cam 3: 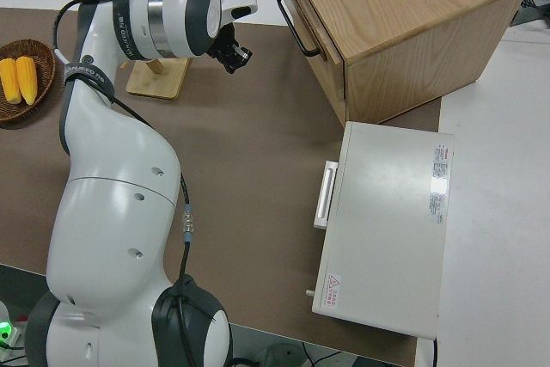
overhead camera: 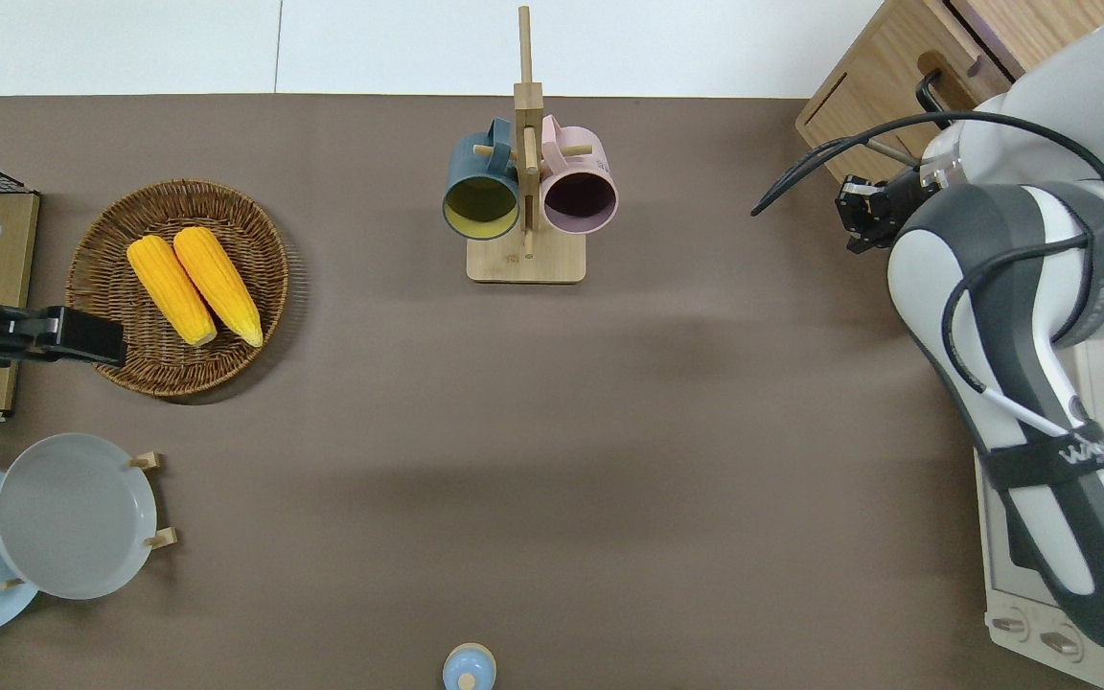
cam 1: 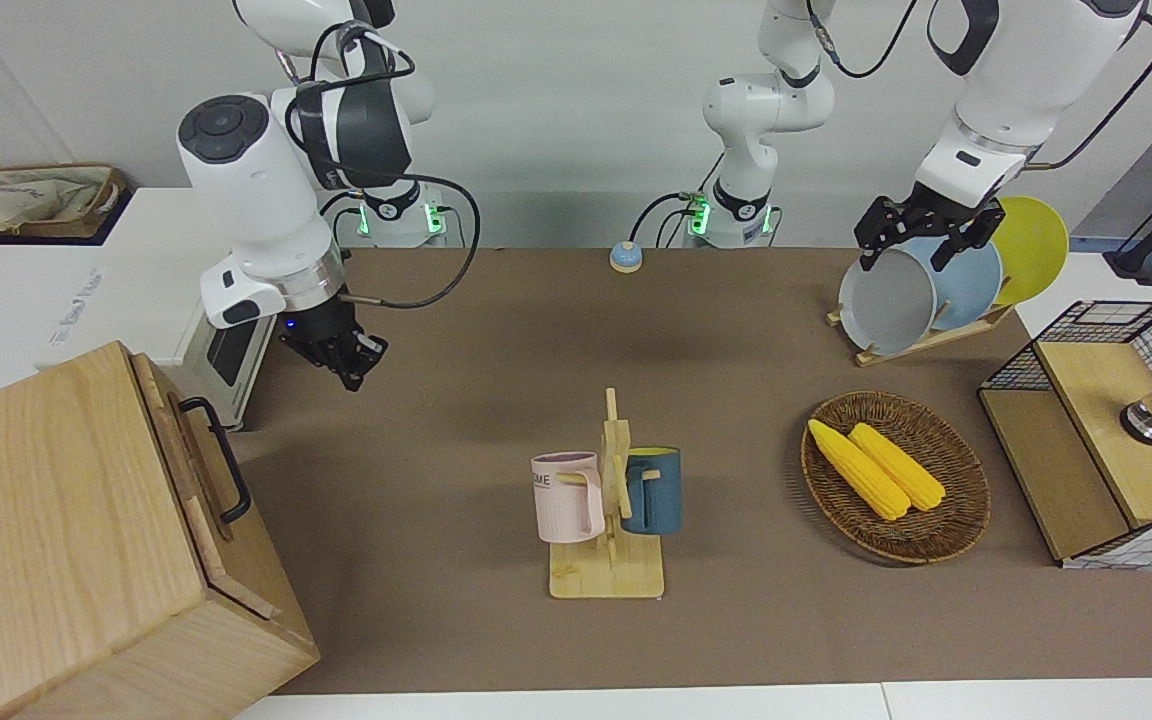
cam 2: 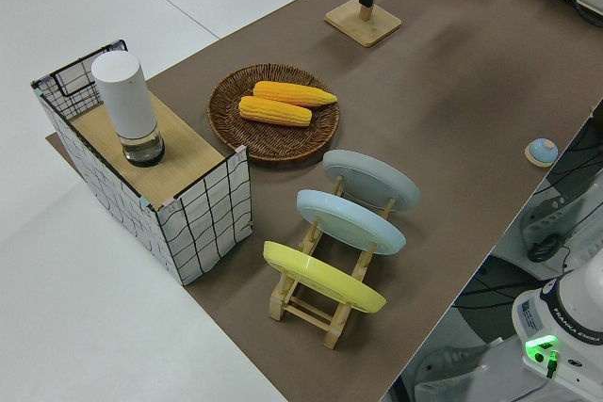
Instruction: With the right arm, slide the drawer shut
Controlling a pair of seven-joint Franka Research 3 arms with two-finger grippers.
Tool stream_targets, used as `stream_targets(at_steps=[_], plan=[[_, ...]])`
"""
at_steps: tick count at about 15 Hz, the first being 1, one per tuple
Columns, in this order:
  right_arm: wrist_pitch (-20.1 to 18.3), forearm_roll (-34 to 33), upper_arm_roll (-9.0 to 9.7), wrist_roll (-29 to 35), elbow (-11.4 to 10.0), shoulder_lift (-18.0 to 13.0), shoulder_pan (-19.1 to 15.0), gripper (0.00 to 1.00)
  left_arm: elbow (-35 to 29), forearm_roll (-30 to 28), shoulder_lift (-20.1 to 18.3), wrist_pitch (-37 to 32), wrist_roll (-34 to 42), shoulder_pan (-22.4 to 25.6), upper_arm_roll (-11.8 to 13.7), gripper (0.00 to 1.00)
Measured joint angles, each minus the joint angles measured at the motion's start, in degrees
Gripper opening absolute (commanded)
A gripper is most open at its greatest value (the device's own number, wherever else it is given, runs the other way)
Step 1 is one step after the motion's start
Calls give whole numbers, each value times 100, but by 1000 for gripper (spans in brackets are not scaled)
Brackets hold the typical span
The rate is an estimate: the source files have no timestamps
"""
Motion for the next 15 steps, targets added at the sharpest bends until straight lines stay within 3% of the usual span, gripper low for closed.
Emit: stream_targets(at_steps=[7,13,14,15], plan=[[-26,-410,-2,-575,-1061,-1138,466,0,0,0,0,0,0,0,0,993],[39,-430,-48,-1401,-1566,-1630,481,0,0,0,0,0,0,0,0,993],[108,-430,-56,-1570,-1689,-1697,441,89,0,0,0,0,0,0,0,995],[161,-429,-67,-1685,-1793,-1746,409,299,0,0,0,0,0,0,0,993]])
